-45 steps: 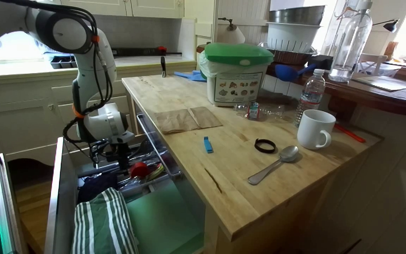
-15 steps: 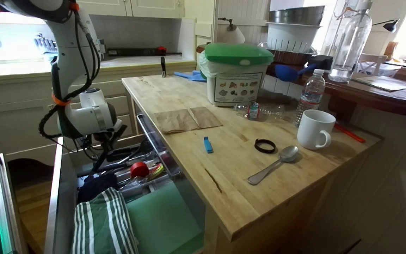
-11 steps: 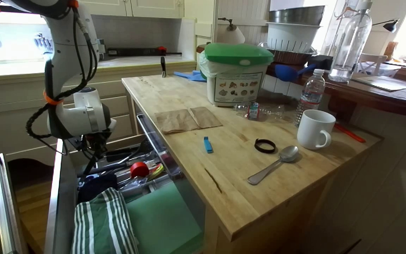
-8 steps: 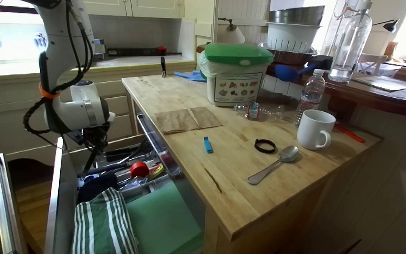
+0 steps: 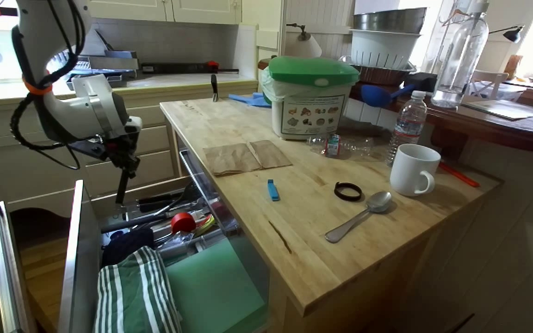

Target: Open the second drawer then remove the tongs from the drawer and put them on top of the cabinet.

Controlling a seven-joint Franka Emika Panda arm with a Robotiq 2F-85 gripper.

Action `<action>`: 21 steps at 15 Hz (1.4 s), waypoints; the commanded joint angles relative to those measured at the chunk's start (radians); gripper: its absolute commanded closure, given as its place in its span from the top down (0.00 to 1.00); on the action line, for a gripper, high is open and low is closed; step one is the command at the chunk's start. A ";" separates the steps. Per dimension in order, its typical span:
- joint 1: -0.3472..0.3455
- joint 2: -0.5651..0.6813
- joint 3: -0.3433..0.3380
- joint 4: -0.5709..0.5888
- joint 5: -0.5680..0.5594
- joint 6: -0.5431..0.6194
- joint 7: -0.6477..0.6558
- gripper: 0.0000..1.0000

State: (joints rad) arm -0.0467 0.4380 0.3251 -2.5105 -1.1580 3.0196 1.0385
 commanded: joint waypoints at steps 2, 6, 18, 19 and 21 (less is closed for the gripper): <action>-0.140 -0.202 0.205 -0.086 0.299 -0.122 -0.187 0.01; -0.276 -0.294 0.370 -0.042 0.615 -0.178 -0.361 0.01; -0.297 -0.339 0.399 -0.111 0.682 -0.044 -0.371 0.01; -0.304 -0.347 0.408 -0.116 0.703 -0.028 -0.381 0.01; -0.131 -0.383 0.252 -0.119 0.877 0.002 -0.490 0.01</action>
State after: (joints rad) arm -0.3372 0.1343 0.7149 -2.5960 -0.4802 2.9709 0.6558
